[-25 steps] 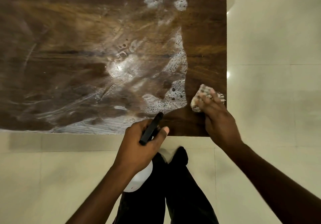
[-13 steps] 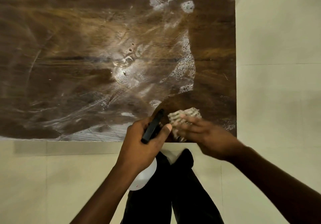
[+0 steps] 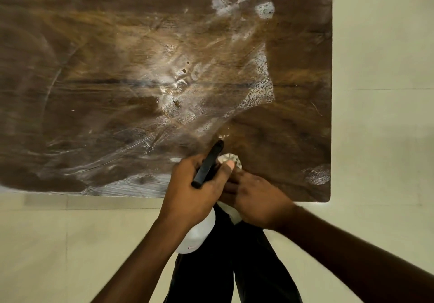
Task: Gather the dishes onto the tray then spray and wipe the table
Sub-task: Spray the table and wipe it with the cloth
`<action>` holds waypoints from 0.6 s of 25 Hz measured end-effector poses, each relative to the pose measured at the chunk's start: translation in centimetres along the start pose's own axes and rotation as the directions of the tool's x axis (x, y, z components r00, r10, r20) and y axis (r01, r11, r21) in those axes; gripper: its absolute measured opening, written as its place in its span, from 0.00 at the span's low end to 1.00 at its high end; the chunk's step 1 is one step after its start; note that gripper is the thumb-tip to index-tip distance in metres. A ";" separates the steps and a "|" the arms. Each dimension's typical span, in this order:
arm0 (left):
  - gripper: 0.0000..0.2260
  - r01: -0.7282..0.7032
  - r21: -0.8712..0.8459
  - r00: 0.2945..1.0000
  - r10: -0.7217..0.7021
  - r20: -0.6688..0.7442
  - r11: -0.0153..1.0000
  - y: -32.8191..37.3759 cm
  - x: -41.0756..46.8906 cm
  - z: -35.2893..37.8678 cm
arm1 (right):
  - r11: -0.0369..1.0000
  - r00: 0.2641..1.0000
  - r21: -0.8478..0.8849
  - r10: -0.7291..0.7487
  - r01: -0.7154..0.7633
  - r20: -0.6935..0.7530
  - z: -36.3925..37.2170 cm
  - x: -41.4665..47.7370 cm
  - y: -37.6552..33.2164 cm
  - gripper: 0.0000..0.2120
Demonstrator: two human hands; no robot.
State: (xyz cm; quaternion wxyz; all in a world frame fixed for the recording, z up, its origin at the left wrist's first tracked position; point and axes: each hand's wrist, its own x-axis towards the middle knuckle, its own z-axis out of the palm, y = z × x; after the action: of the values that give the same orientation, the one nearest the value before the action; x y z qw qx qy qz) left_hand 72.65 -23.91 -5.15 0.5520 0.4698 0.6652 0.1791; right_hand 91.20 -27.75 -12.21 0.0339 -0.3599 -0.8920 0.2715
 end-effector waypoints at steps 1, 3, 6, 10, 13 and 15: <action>0.20 0.006 -0.002 1.000 -0.006 0.007 1.000 0.1 0.3 -0.2 | 0.990 0.990 -0.057 -0.126 0.130 0.066 -0.6 -1.5 1.9 0.24; 0.20 0.026 -0.048 0.999 -0.025 0.037 0.999 0.3 0.6 -0.5 | 0.985 0.998 -0.162 -0.049 0.054 0.033 -2.5 -3.6 6.4 0.26; 0.18 0.049 -0.102 0.997 -0.042 0.065 0.994 0.8 1.2 -0.6 | 0.844 0.820 -0.028 0.512 -0.535 -0.257 -5.4 -3.0 10.1 0.28; 0.18 0.035 -0.083 0.999 -0.032 0.040 0.996 1.1 1.9 -0.5 | 0.600 0.471 0.279 0.780 -0.750 -0.412 -4.7 5.0 7.2 0.28; 0.16 0.021 -0.056 0.999 -0.019 0.025 0.998 1.4 2.7 -0.3 | 0.792 0.758 0.203 0.610 -0.575 -0.232 -2.3 7.2 3.1 0.28; 0.13 0.037 -0.072 0.998 -0.033 0.045 0.997 1.9 3.2 -0.3 | 0.954 0.967 0.200 0.243 -0.223 -0.077 -2.2 5.8 2.7 0.22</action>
State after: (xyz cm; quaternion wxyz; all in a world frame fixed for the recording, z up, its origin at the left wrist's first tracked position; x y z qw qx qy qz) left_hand 73.33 -20.27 -5.46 0.5863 0.4416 0.6540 0.1830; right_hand 89.16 -21.26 -12.51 0.0806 -0.4709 -0.8104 0.3390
